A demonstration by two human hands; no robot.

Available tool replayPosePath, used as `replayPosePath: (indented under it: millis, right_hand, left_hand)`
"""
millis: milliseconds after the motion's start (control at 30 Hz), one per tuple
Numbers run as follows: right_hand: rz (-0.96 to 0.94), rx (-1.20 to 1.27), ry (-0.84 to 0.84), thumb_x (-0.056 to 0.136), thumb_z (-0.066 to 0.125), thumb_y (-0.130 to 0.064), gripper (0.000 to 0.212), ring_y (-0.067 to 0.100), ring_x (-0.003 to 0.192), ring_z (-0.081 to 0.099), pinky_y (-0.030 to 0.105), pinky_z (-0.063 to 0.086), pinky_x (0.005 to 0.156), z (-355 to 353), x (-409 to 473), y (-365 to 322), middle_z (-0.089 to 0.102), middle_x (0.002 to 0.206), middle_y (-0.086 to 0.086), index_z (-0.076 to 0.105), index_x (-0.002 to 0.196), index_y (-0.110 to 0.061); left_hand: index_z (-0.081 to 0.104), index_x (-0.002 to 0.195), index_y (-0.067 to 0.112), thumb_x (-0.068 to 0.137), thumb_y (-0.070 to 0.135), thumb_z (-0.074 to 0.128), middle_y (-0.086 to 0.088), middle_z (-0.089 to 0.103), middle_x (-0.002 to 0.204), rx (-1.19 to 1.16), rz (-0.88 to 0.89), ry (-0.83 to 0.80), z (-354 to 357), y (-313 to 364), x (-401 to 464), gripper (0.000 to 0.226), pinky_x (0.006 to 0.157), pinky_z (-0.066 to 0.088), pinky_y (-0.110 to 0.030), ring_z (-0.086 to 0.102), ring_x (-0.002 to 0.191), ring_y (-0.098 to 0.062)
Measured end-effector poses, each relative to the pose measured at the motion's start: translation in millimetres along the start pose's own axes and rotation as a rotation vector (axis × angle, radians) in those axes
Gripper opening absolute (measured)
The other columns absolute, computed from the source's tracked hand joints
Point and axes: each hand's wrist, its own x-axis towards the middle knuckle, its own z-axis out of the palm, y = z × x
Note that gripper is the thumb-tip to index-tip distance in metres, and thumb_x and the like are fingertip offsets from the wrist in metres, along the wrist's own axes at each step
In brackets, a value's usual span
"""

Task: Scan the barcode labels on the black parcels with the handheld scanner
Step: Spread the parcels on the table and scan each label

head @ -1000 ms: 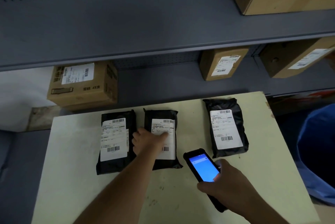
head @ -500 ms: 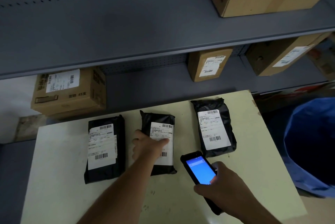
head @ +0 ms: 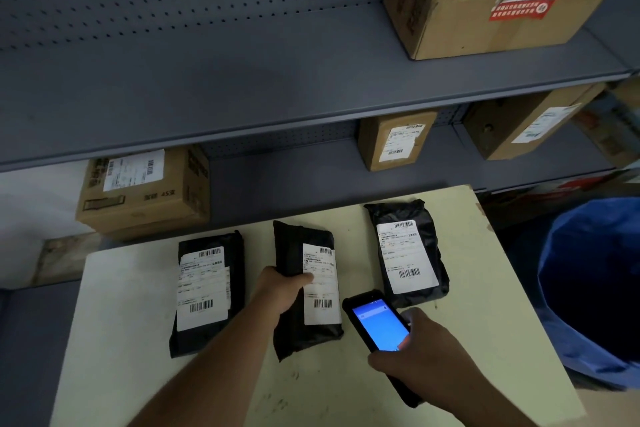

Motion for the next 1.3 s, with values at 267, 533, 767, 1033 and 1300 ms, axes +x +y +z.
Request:
replayPosePath:
  millis: [267, 533, 767, 1033, 1300]
  right_hand:
    - [-0.057, -0.014, -0.01, 0.068, 0.081, -0.043, 0.048, 0.01, 0.077, 0.068, 0.025, 0.051, 0.064, 13, -18, -21, 0.069, 0.092, -0.002, 0.049, 0.098, -0.022]
    - [-0.157, -0.073, -0.001, 0.06, 0.078, -0.049, 0.05, 0.011, 0.074, 0.063, 0.025, 0.043, 0.062, 22, -41, -58, 0.064, 0.09, -0.004, 0.054, 0.093, -0.019]
    - [-0.237, -0.173, 0.047, 0.06, 0.075, -0.054, 0.052, 0.012, 0.083, 0.065, 0.028, 0.047, 0.065, 28, -59, -93, 0.065, 0.093, -0.006, 0.054, 0.095, -0.021]
    - [-0.281, -0.219, 0.09, 0.065, 0.076, -0.056, 0.05, 0.012, 0.082, 0.063, 0.029, 0.045, 0.062, 34, -68, -117, 0.062, 0.093, -0.007, 0.052, 0.093, -0.023]
    - [-0.291, -0.23, 0.096, 0.064, 0.075, -0.057, 0.051, 0.015, 0.084, 0.066, 0.03, 0.046, 0.063, 41, -70, -119, 0.063, 0.092, -0.006, 0.052, 0.092, -0.022]
  left_hand:
    - [0.062, 0.134, 0.015, 0.078, 0.033, 0.089, -0.006, 0.073, 0.127, -0.082, 0.15, -0.003, -41, 0, -25, 0.064, 0.087, 0.051, -0.035, 0.064, 0.094, -0.022]
    - [0.06, 0.136, 0.018, 0.078, 0.026, 0.09, 0.001, 0.073, 0.129, -0.234, 0.289, 0.066, -107, 9, -43, 0.065, 0.098, 0.055, -0.042, 0.068, 0.109, -0.023]
    - [0.055, 0.14, 0.015, 0.078, 0.023, 0.091, -0.001, 0.072, 0.13, -0.324, 0.339, 0.118, -144, 17, -57, 0.072, 0.104, 0.056, -0.051, 0.071, 0.116, -0.027]
    - [0.062, 0.13, 0.018, 0.08, 0.014, 0.089, -0.004, 0.075, 0.125, -0.411, 0.366, 0.086, -169, 18, -58, 0.057, 0.103, 0.057, -0.051, 0.073, 0.11, -0.024]
    - [0.055, 0.138, 0.015, 0.08, 0.013, 0.089, -0.006, 0.073, 0.128, -0.435, 0.373, 0.103, -175, 10, -59, 0.067, 0.102, 0.057, -0.05, 0.072, 0.11, -0.024]
